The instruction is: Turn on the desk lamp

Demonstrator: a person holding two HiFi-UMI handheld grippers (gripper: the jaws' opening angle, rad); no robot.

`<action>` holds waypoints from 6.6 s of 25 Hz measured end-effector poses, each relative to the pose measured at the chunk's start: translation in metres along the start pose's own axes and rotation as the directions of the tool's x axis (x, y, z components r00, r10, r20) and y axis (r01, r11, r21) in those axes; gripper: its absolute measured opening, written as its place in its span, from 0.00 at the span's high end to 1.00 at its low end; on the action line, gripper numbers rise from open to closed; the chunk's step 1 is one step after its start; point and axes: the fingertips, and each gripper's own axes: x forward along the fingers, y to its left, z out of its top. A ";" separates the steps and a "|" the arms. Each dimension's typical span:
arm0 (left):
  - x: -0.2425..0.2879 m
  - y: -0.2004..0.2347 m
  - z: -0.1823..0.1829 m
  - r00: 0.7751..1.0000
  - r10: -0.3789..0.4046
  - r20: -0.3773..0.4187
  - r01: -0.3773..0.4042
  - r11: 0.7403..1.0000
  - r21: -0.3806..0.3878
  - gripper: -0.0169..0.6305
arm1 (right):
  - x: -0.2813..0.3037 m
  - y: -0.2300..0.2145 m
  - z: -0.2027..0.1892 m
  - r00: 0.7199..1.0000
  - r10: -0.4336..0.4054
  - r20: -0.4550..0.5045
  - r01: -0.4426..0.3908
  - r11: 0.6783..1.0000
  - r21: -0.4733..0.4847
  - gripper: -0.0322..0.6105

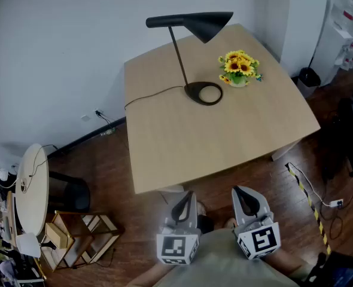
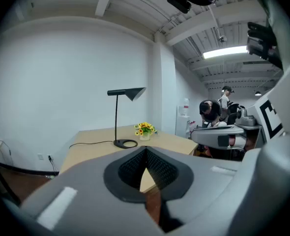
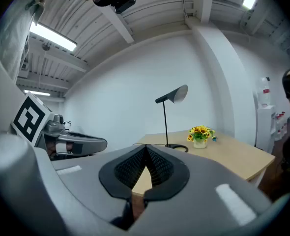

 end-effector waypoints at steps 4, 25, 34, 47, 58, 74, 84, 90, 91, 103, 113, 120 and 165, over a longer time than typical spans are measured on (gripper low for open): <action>0.013 0.027 0.014 0.999 -0.053 0.008 0.053 0.999 0.010 0.98 | 0.027 0.009 0.012 0.999 -0.045 0.003 0.045 0.999 0.007 0.95; 0.080 0.148 0.050 0.988 -0.138 0.070 0.141 0.989 -0.038 0.98 | 0.149 0.038 0.057 0.988 -0.155 0.018 0.155 0.987 -0.038 0.95; 0.141 0.170 0.065 0.997 -0.062 0.048 0.063 0.998 -0.018 0.98 | 0.222 -0.004 0.055 0.996 -0.090 0.000 0.090 0.996 -0.010 0.95; 0.244 0.189 0.071 1.000 -0.017 0.008 0.017 1.000 -0.005 0.98 | 0.340 -0.074 0.031 0.996 -0.037 -0.082 0.033 0.998 -0.048 0.95; 0.309 0.221 0.032 0.992 0.044 -0.122 -0.043 0.999 0.010 0.98 | 0.428 -0.104 -0.015 0.985 -0.017 -0.169 0.008 0.999 -0.051 0.95; 0.359 0.242 0.001 0.973 0.063 -0.224 -0.063 0.998 0.009 0.98 | 0.514 -0.150 -0.085 0.925 -0.074 -0.373 0.051 0.996 -0.071 0.95; 0.372 0.244 -0.012 0.965 0.060 -0.255 -0.064 0.998 -0.006 0.98 | 0.528 -0.158 -0.124 0.864 -0.063 -0.500 0.035 0.997 -0.066 0.95; 0.370 0.248 -0.017 0.961 0.068 -0.267 -0.072 0.997 -0.007 0.98 | 0.531 -0.156 -0.130 0.841 -0.052 -0.538 -0.005 0.994 -0.105 0.95; 0.369 0.248 -0.018 0.961 0.068 -0.267 -0.072 0.997 -0.007 0.98 | 0.531 -0.156 -0.130 0.840 -0.051 -0.541 -0.011 0.994 -0.111 0.95; 0.360 0.238 0.003 0.977 0.049 -0.208 -0.054 0.998 -0.020 0.98 | 0.511 -0.152 -0.087 0.908 -0.068 -0.413 0.050 0.997 -0.055 0.95; 0.330 0.233 0.027 0.990 0.041 -0.136 -0.046 0.998 -0.033 0.98 | 0.459 -0.120 -0.024 0.955 -0.066 -0.290 0.052 0.997 -0.056 0.95; 0.301 0.223 0.052 0.997 0.025 -0.072 -0.027 0.999 -0.029 0.98 | 0.424 -0.099 0.007 0.972 -0.065 -0.225 0.055 0.997 -0.051 0.95; 0.044 0.134 0.051 0.996 -0.083 0.040 0.080 0.995 0.064 0.98 | 0.150 0.073 0.060 1.000 -0.012 0.028 0.012 1.000 -0.019 0.95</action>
